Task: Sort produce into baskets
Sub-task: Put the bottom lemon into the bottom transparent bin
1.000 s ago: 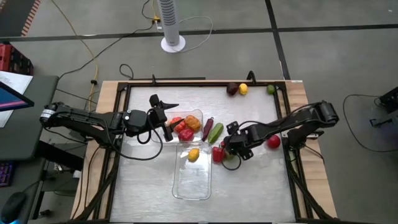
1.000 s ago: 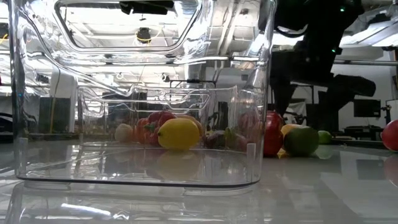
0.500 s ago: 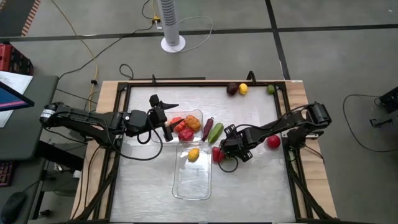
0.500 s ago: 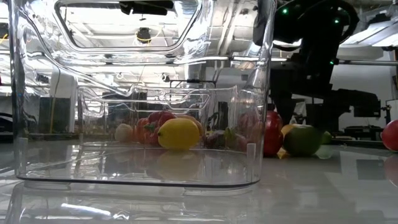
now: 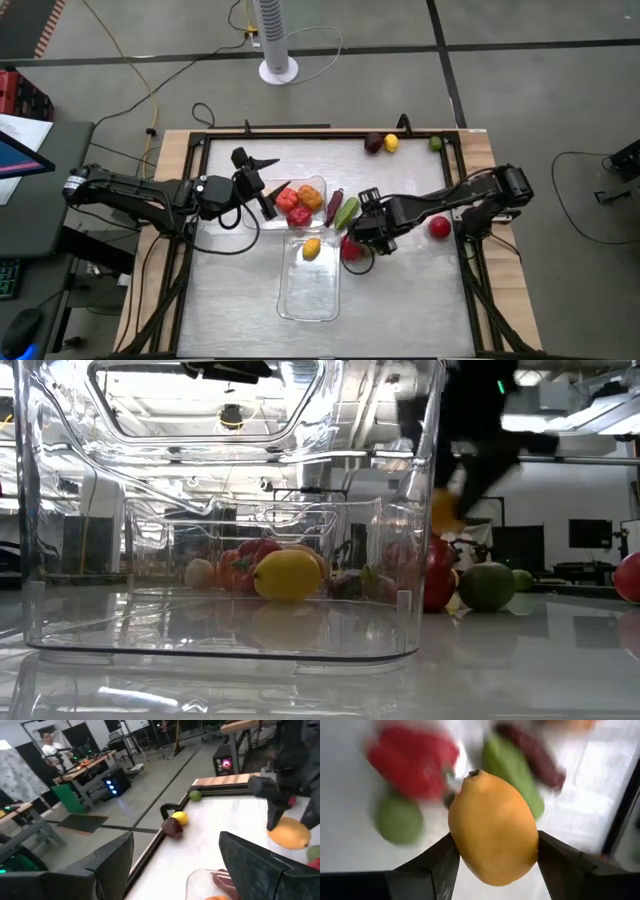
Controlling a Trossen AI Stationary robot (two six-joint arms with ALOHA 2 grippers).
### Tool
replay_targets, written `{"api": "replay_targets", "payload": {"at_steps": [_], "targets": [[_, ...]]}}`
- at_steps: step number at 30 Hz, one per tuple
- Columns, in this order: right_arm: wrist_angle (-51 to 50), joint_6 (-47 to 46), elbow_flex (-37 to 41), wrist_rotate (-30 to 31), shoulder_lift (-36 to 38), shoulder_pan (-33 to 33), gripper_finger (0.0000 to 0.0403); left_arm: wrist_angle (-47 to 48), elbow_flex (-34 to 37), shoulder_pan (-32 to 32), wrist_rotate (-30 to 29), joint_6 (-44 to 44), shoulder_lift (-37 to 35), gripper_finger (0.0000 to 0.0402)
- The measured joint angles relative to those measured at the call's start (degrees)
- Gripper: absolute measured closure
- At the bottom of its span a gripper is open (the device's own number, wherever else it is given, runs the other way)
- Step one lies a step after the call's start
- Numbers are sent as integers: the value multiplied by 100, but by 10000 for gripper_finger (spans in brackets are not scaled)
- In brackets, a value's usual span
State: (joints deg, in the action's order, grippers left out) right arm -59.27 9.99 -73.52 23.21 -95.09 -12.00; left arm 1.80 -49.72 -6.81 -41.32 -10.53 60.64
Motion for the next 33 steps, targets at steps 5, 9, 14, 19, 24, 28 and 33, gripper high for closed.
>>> {"api": "replay_targets", "payload": {"at_steps": [5,9,14,19,24,28,33], "targets": [[360,-313,-840,-514,1,-216,139,148,-1,-22,9,23,2,121],[1171,-309,-1009,-1267,0,-362,139,190,0,-31,13,61,-2,121],[1728,-261,-1010,-1458,-84,-477,138,193,-1,-117,9,205,-219,121],[2183,-263,-990,-1798,-174,-469,138,170,-1,-411,490,268,-491,121],[2569,-218,-988,-1887,-422,-469,137,104,-1,-591,807,159,-450,121],[2556,-147,-985,-1900,-688,-417,137,75,-1,-595,800,115,-426,121],[2498,-141,-985,-1898,-742,-306,136,68,-1,-595,706,119,-428,121]]}}
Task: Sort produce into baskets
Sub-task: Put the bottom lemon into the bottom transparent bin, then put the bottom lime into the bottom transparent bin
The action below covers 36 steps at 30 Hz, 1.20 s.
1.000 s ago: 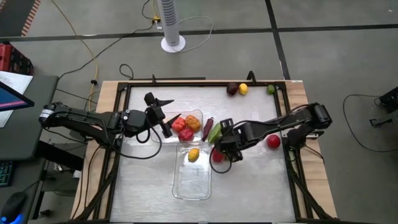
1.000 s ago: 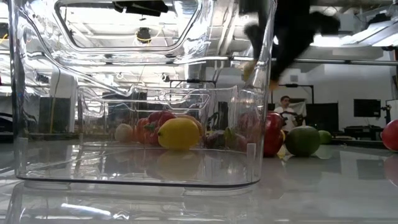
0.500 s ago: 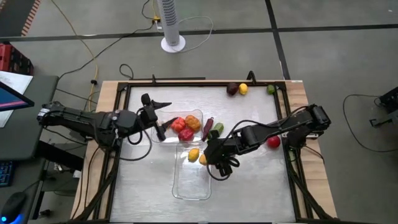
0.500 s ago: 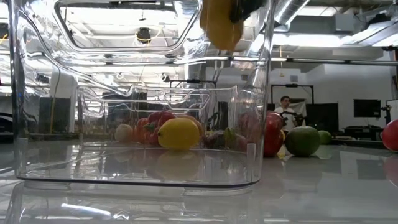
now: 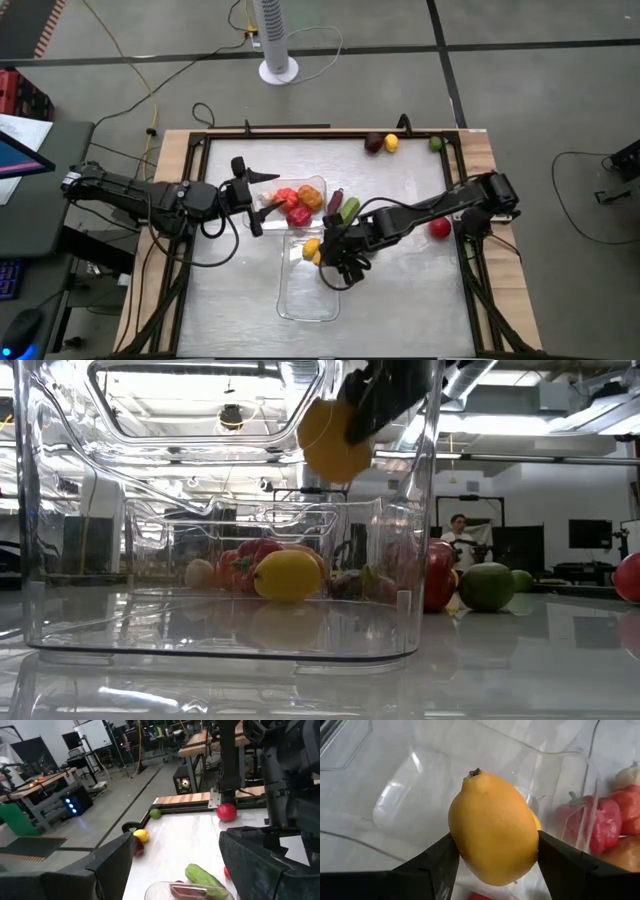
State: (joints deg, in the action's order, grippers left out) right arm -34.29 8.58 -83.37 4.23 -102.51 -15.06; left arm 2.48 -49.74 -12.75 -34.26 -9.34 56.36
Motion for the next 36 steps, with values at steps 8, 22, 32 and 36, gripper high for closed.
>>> {"api": "replay_targets", "payload": {"at_steps": [8,22,32,36], "targets": [[5,29,-2,3,27,56,70,-9,0,15,-4,-1,0,121],[-2480,-1340,-332,942,431,-148,38,151,0,15,-2,59,-2,121],[-1727,-2595,1918,1080,1333,-294,38,241,0,15,0,188,-2,121],[-1208,-2607,2568,1078,1302,-294,31,238,0,15,-3,188,-2,121]]}}
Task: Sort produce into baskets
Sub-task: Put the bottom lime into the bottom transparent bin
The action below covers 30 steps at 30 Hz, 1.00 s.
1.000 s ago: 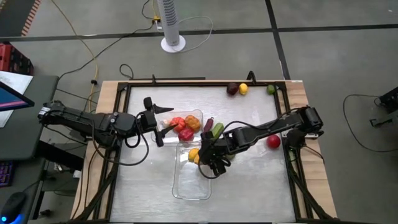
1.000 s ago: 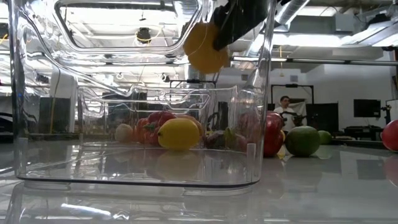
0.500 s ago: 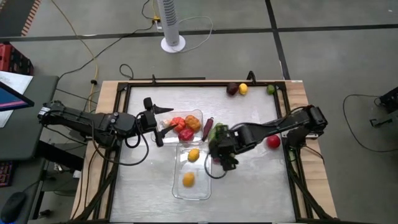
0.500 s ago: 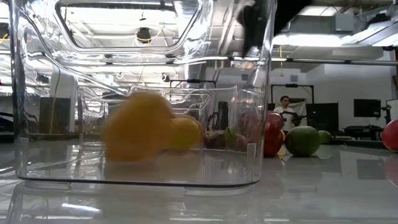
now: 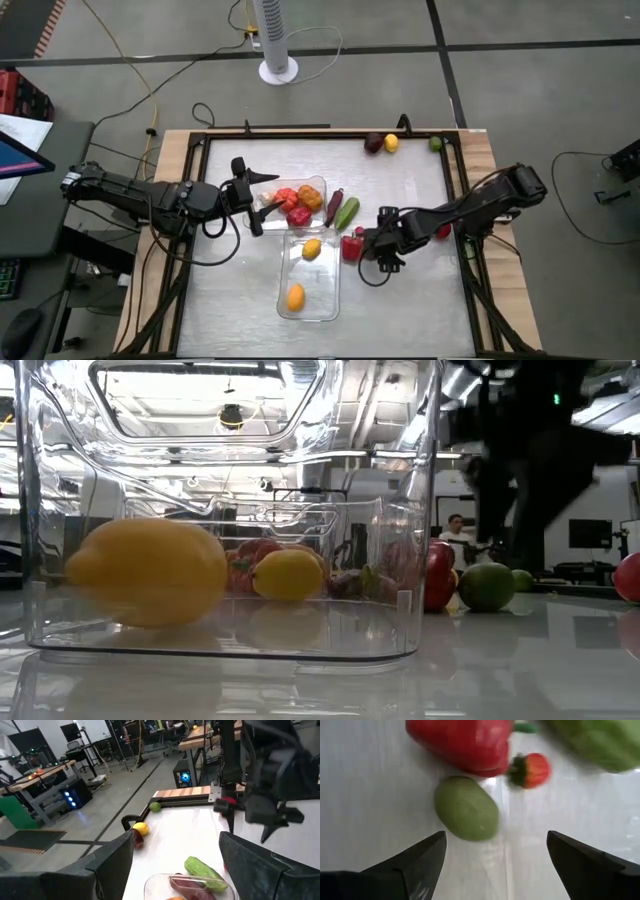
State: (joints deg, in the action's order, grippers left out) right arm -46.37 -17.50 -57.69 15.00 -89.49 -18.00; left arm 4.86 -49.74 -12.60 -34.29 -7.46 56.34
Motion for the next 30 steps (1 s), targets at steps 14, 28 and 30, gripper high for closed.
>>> {"api": "replay_targets", "payload": {"at_steps": [14,28,30], "targets": [[1287,595,326,-171,-547,21,70,19,0,48,-21,-2,0,121],[-22,515,-139,-245,-534,50,205,24,0,48,-20,-2,0,121],[-683,333,-584,-14,-528,42,197,-8,0,48,-19,-2,0,121]]}}
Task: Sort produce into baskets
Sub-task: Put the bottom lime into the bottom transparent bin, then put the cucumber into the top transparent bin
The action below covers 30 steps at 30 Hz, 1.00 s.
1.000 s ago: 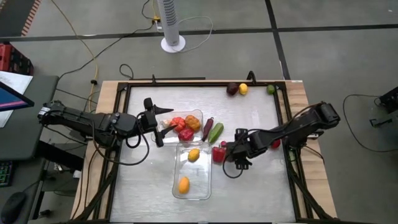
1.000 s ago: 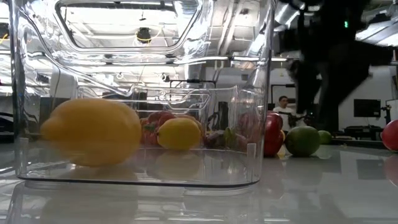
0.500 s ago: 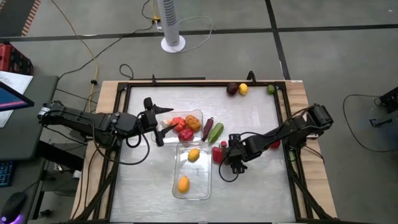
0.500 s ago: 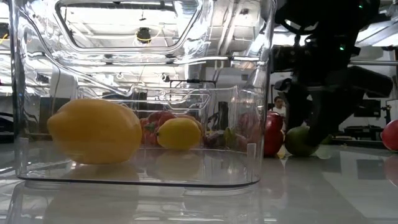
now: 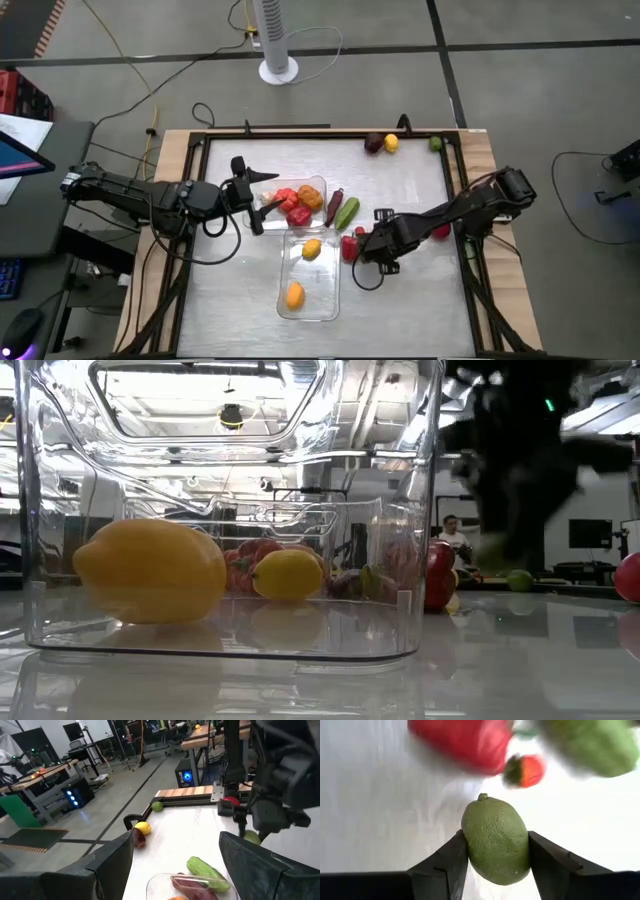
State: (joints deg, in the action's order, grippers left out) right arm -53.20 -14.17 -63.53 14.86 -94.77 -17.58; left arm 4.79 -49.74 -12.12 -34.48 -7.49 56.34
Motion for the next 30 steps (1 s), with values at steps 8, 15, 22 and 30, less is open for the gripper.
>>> {"api": "replay_targets", "payload": {"at_steps": [8,15,22,30], "targets": [[531,780,-1198,10,5,-184,185,-71,0,0,0,0,1,121],[2612,2118,-1211,-147,-25,-157,170,-63,1,0,2,0,2,121],[2722,2326,-1195,-317,-269,56,96,-30,0,0,2,0,2,121],[1394,1942,-1462,231,-235,10,12,-30,0,0,-28,7,2,121]]}}
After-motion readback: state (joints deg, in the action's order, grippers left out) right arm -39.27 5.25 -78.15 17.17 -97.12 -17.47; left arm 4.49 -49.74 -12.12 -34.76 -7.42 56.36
